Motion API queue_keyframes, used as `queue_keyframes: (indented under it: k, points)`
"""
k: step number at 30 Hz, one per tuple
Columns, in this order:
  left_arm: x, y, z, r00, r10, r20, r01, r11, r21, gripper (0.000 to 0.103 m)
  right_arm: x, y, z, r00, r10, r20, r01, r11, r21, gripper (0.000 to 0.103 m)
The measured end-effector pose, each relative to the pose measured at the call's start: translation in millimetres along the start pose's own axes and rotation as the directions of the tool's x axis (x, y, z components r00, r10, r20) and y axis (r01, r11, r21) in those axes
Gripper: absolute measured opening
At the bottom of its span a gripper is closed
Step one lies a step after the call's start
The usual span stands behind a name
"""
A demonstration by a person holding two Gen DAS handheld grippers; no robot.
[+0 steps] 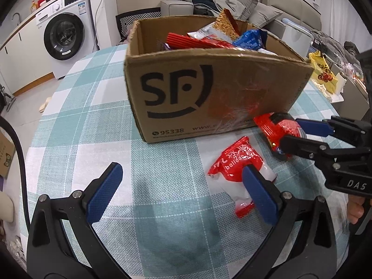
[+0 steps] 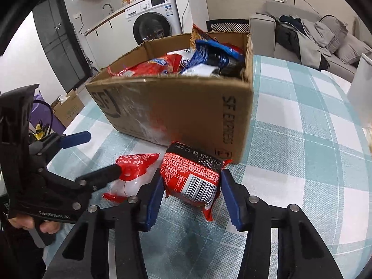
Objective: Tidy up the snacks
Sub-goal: 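Close the right tool on the red barcode pack while the left tool grasps the red-white balloon pack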
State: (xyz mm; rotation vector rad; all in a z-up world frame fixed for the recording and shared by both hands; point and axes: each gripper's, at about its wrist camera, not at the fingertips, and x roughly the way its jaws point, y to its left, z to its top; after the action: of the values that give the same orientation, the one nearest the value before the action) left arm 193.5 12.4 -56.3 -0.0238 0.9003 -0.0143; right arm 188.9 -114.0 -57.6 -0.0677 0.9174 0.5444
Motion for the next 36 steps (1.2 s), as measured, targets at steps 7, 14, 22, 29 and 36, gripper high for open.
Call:
queue_keyframes:
  k: [7,14,22,29,36]
  points:
    - [1.8,-11.3,0.3,0.999,-0.051,-0.003,0.051,0.999,-0.008,0.102,-16.9,3.0,3.9,1.0,0.011,0.021,-0.01,1.0,-0.024,0.049]
    - [13.0,-29.4,1.7,0.997,-0.073,-0.015,0.073,0.997,-0.015,0.102,-17.9,4.9,3.1,1.0,0.006,0.019,-0.006,1.0,-0.016,0.049]
    - [13.0,-31.7,0.7,0.995,-0.095,-0.026,0.094,0.995,-0.028,0.102,-17.9,2.0,3.1,1.0,0.01,0.02,-0.009,1.0,-0.013,0.049]
    - [19.6,-43.1,-5.4,0.996,-0.076,-0.046,0.076,0.997,0.019,0.102,-18.3,1.0,3.5,1.0,0.01,0.022,-0.01,1.0,-0.009,0.049]
    - [16.4,-34.4,-8.6,0.996,-0.078,-0.033,0.079,0.997,0.017,0.083,-17.5,1.1,3.3,1.0,0.012,0.02,-0.012,1.0,-0.009,0.049]
